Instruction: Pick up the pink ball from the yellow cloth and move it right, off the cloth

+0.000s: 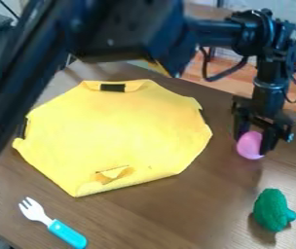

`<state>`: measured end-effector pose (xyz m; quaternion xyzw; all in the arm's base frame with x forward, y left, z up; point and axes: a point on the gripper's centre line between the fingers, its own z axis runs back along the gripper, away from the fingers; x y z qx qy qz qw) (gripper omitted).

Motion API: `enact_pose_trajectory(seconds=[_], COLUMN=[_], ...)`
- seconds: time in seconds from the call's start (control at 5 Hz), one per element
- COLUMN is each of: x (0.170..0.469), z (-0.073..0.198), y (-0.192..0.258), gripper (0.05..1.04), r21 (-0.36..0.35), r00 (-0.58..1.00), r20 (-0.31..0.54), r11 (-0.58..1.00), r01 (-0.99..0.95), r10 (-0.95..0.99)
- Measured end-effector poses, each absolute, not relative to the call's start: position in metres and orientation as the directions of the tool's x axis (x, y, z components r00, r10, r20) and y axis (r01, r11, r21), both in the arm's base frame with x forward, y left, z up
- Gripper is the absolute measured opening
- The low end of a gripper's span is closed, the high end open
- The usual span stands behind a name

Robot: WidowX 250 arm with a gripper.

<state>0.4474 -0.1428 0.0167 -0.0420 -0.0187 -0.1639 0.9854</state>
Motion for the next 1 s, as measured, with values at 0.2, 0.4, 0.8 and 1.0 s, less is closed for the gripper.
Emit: enact_pose_trajectory(seconds=[0.2,0.4,0.8,1.0], x=[0.457,0.461,0.456,0.446], z=[0.016,0.018,0.039,0.083], y=[-0.15,-0.155,-0.134,-0.111], gripper=[0.777,0.989,1.001,1.001], r21=[-0.064,-0.076,-0.129,-0.099], r00=[0.94,0.936,0.931,0.914], r20=[0.082,0.106,0.164,0.239], r11=[0.94,0.936,0.928,0.928], r01=[0.335,0.345,0.349,0.36], r10=[-0.33,-0.336,-0.328,-0.329])
